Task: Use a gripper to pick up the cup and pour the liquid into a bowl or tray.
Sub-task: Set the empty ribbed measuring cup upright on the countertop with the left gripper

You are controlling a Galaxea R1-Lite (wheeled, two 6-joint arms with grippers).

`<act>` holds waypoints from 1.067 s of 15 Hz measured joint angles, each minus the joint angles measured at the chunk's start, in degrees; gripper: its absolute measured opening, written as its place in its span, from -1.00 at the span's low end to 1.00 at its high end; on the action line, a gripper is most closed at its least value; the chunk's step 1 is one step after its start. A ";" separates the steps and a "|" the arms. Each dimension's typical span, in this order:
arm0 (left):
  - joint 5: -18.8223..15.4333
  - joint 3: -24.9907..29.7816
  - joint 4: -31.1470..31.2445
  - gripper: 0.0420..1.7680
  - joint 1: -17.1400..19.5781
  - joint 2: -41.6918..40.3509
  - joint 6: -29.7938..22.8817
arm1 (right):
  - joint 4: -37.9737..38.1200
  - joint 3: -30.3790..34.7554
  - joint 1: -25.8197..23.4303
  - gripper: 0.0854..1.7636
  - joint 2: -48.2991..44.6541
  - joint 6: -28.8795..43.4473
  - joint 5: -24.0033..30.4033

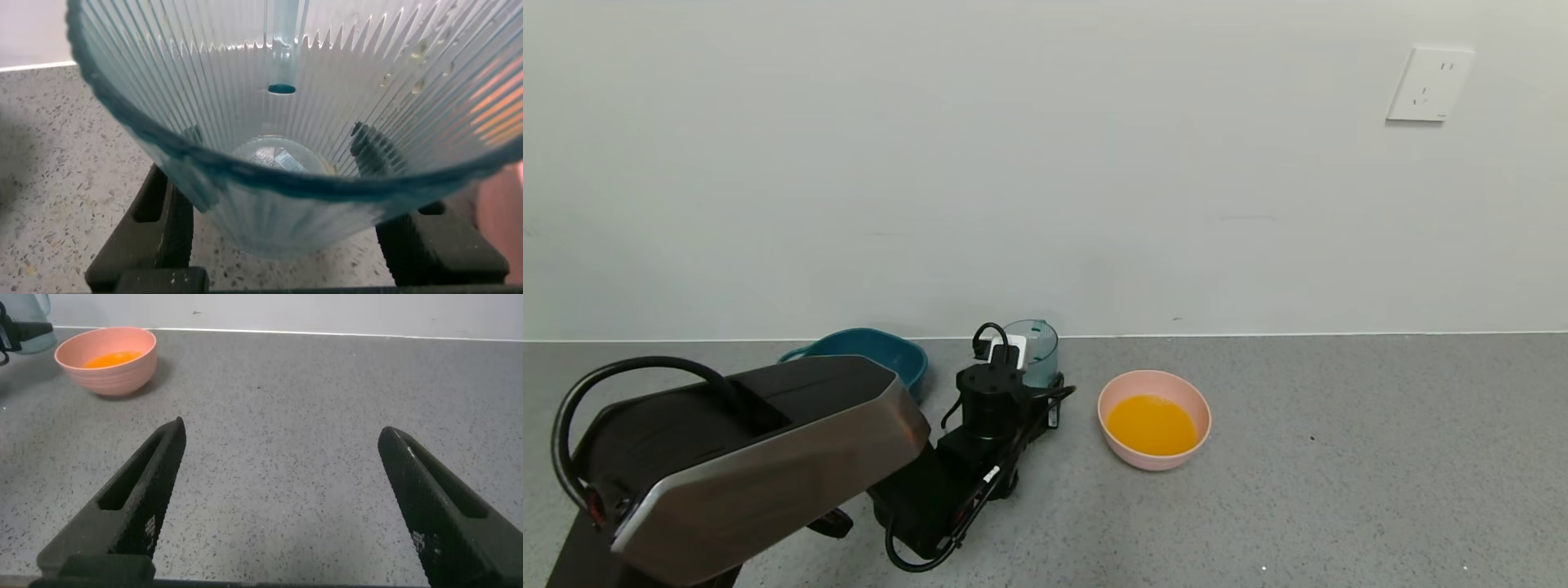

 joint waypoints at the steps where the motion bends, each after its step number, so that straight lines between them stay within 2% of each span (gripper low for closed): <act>1: 0.07 -0.49 -0.02 0.40 0.30 0.65 -0.20 | 0.00 0.00 0.00 0.94 0.00 0.02 0.00; 16: 0.46 -2.08 -0.16 0.40 0.83 5.17 -2.76 | 0.00 0.00 0.00 0.94 0.00 0.05 0.00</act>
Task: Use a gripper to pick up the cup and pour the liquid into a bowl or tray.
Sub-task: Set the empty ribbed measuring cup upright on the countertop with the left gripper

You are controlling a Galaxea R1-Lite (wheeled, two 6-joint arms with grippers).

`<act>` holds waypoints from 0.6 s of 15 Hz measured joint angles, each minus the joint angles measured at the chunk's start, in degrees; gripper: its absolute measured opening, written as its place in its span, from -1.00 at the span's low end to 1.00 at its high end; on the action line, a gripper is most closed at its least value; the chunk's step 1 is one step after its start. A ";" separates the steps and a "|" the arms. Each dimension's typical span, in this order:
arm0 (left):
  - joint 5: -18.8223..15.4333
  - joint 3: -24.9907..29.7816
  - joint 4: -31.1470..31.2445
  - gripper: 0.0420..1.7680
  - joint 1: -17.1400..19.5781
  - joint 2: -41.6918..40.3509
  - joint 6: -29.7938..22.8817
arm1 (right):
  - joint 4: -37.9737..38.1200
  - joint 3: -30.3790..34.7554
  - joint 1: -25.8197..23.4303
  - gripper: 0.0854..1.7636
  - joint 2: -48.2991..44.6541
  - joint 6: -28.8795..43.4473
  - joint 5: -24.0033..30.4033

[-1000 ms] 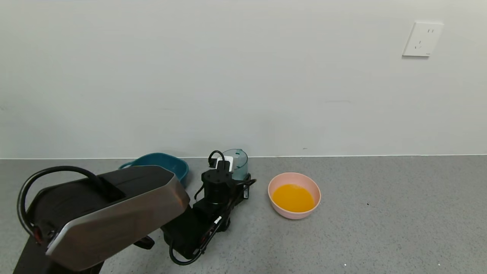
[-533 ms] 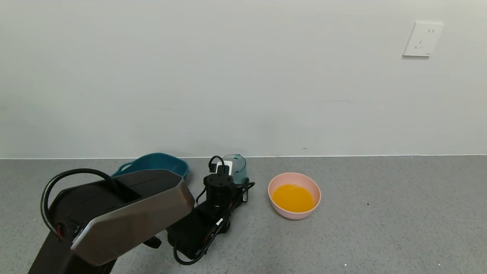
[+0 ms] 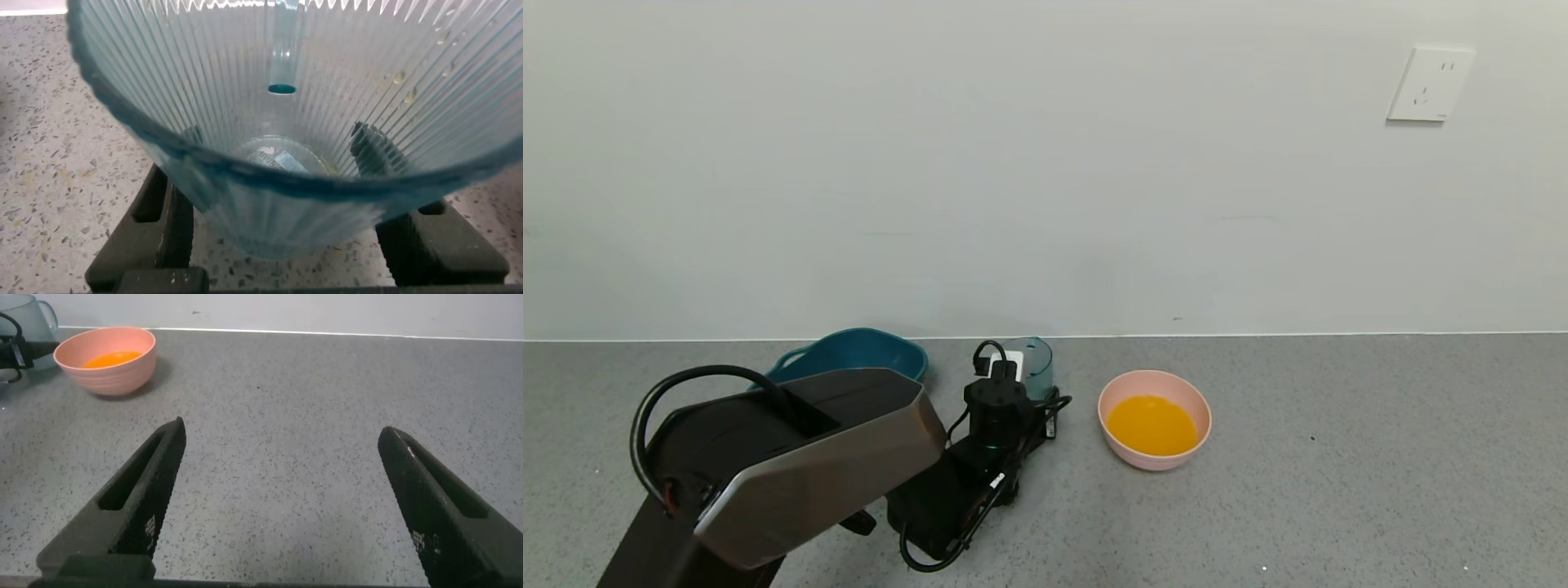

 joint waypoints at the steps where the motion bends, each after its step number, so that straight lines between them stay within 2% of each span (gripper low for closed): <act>1: 0.00 0.02 -0.02 0.40 0.05 0.07 -0.02 | 0.00 0.00 0.00 0.94 0.00 -0.02 0.00; 7: 0.38 0.38 -0.06 0.40 -0.04 0.16 0.26 | 0.00 0.00 0.00 0.94 0.00 0.00 0.00; 9: 0.39 0.57 -0.09 0.56 -0.06 0.13 0.39 | 0.02 0.00 0.00 0.94 0.00 -0.02 0.00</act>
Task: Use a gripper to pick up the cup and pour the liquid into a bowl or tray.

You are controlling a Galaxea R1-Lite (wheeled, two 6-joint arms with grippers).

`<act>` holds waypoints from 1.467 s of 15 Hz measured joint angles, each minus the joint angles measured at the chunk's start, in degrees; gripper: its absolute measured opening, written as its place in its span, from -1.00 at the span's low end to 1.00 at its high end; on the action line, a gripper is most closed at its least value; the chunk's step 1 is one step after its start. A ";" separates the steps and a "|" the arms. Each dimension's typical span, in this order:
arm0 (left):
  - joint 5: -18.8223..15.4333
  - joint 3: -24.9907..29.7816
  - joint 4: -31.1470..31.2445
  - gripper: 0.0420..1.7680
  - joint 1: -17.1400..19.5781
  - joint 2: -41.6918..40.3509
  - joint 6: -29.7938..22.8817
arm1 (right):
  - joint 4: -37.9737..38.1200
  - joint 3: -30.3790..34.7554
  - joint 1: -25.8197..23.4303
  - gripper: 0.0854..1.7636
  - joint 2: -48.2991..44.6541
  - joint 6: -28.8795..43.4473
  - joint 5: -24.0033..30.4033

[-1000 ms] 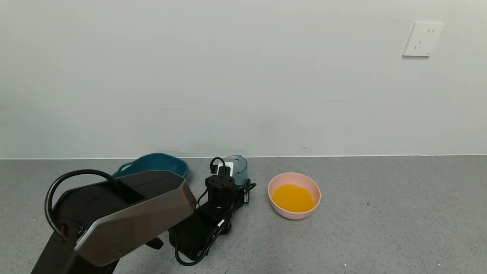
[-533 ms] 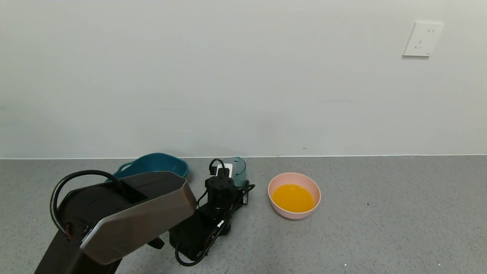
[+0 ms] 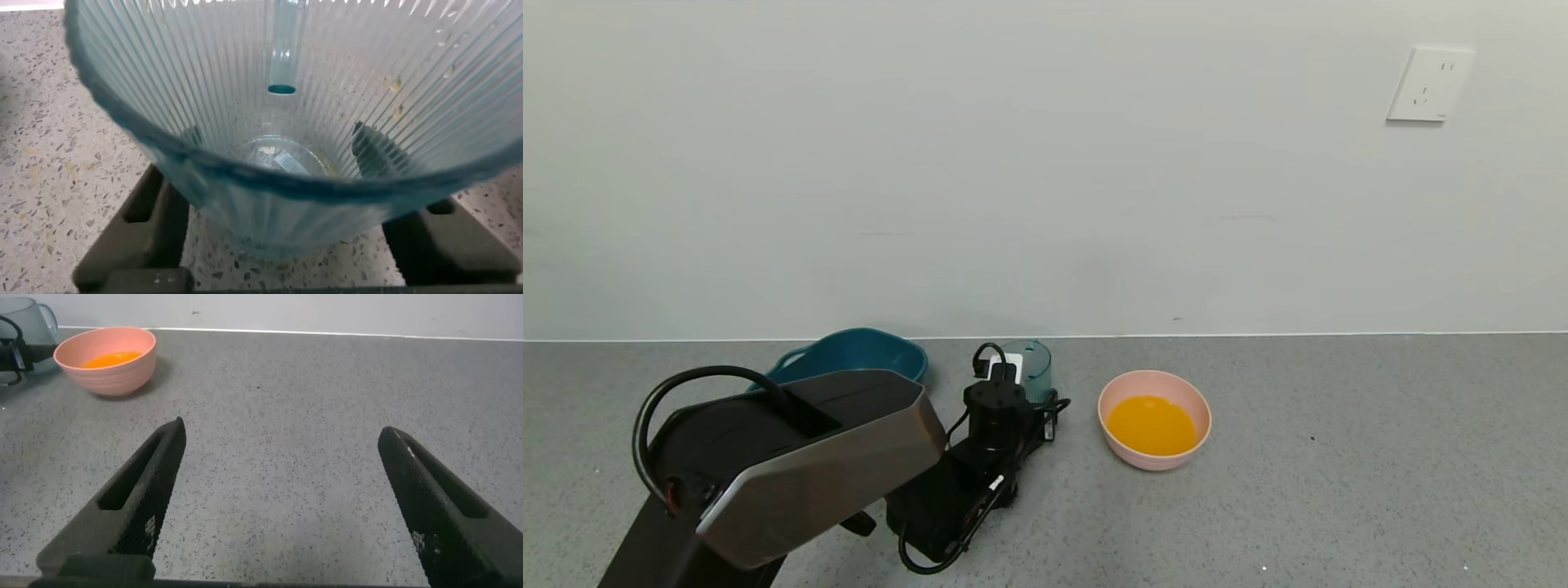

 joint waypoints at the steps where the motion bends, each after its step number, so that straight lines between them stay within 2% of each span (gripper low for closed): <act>1: 0.00 0.22 -0.11 0.61 -0.06 -0.04 0.00 | -0.02 0.00 0.00 0.94 0.00 0.00 0.00; 8: -0.26 1.79 1.33 0.80 -0.30 -1.77 0.02 | -0.02 0.00 0.00 0.94 0.00 0.02 0.00; 13: -0.85 6.45 8.77 0.87 -0.72 -10.18 0.33 | -0.02 0.00 0.00 0.94 0.00 0.00 -0.02; 17: -3.40 11.46 19.82 0.89 -1.77 -23.76 0.90 | -0.02 0.00 0.00 0.94 0.00 0.02 -0.02; 22: -9.41 13.07 42.26 0.91 -2.10 -47.30 1.62 | -0.02 0.00 0.00 0.94 0.00 0.02 0.00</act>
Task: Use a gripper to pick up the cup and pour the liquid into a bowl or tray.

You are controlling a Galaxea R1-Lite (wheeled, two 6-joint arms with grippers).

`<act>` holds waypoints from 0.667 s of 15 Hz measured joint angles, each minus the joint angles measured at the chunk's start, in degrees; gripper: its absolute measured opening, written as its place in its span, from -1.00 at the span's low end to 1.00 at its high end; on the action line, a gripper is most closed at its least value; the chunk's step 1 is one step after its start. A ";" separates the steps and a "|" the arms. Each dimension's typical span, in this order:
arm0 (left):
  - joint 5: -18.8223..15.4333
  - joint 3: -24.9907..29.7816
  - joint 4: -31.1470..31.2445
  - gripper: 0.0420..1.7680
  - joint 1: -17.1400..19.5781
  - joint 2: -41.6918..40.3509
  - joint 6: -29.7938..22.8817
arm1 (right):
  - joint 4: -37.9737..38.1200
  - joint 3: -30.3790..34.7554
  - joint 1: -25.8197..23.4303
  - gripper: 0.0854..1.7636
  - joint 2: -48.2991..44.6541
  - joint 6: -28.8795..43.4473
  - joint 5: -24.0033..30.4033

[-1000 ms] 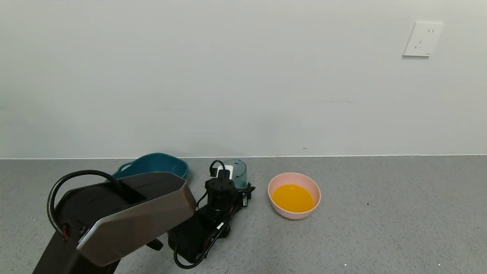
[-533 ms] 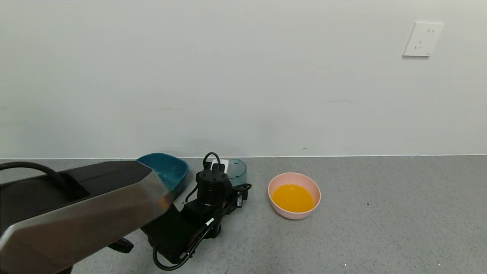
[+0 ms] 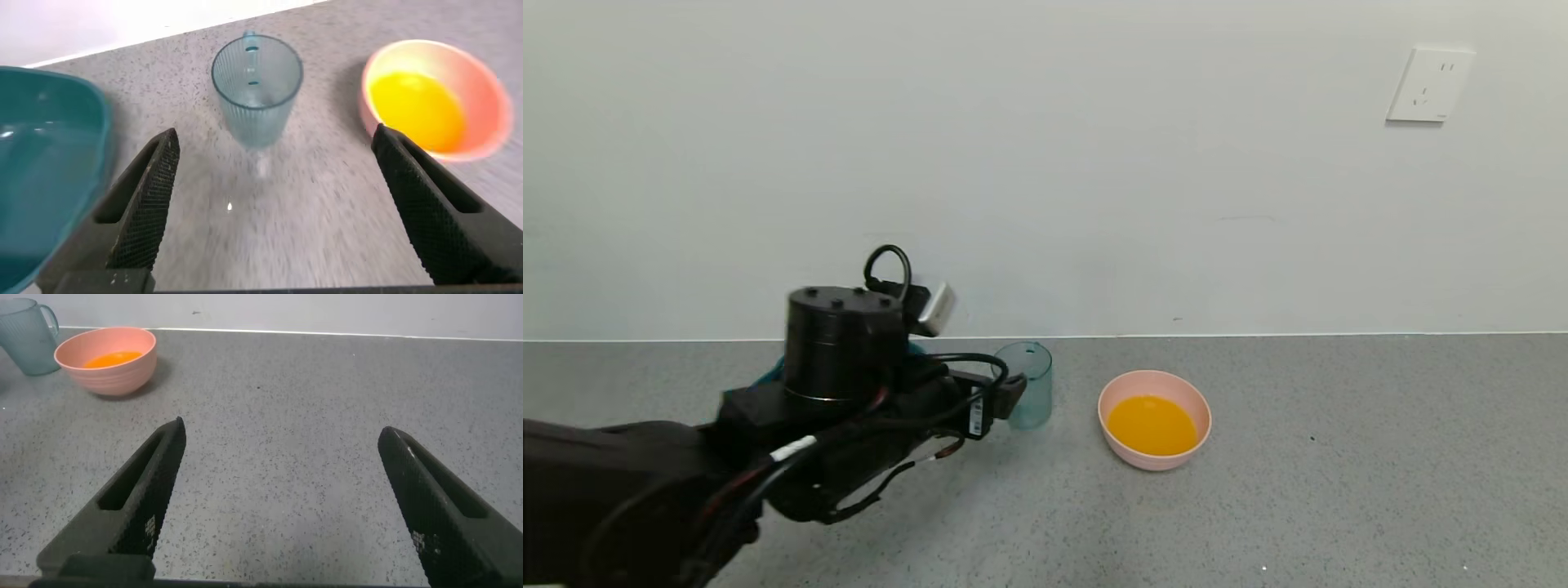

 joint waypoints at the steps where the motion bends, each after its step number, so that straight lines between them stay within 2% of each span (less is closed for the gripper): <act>1: -1.35 -0.24 5.12 0.92 -0.02 -5.07 0.23 | 0.00 0.00 0.00 0.94 0.00 -0.02 -0.02; 3: -2.80 -0.48 12.37 0.92 -0.02 -13.81 1.44 | 0.00 0.00 0.00 0.94 0.00 -0.02 0.00; 7: -3.66 0.41 21.58 0.93 0.39 -28.87 6.40 | 0.00 0.00 0.00 0.94 0.00 0.00 0.00; 10: -3.13 2.29 22.65 0.93 5.27 -35.27 8.16 | 0.02 0.00 0.00 0.94 0.00 0.00 0.00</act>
